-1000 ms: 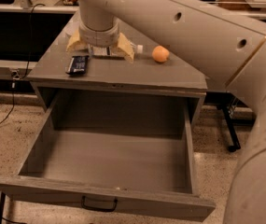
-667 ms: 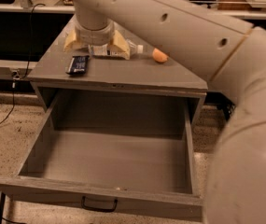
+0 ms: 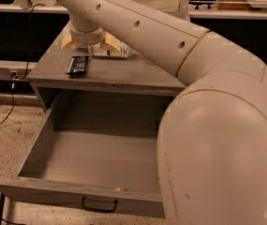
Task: Place rxbar blueberry into top drawer
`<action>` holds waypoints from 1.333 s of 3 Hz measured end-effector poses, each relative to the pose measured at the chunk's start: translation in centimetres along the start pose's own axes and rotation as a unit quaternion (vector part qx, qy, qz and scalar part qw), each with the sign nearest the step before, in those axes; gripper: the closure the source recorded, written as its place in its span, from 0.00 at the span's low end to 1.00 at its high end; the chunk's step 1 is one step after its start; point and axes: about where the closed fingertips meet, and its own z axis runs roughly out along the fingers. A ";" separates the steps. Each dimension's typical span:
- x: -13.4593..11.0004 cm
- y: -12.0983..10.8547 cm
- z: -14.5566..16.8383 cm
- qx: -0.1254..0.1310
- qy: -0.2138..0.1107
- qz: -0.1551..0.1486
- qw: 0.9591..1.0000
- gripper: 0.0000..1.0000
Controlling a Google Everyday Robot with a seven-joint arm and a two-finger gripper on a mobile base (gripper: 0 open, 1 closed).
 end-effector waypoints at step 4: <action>0.5 -3.2 7.6 -0.002 -0.035 -0.013 0.999 0.42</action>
Offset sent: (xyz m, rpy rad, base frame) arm 0.0426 0.0455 -0.0563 -0.0037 0.0532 0.0257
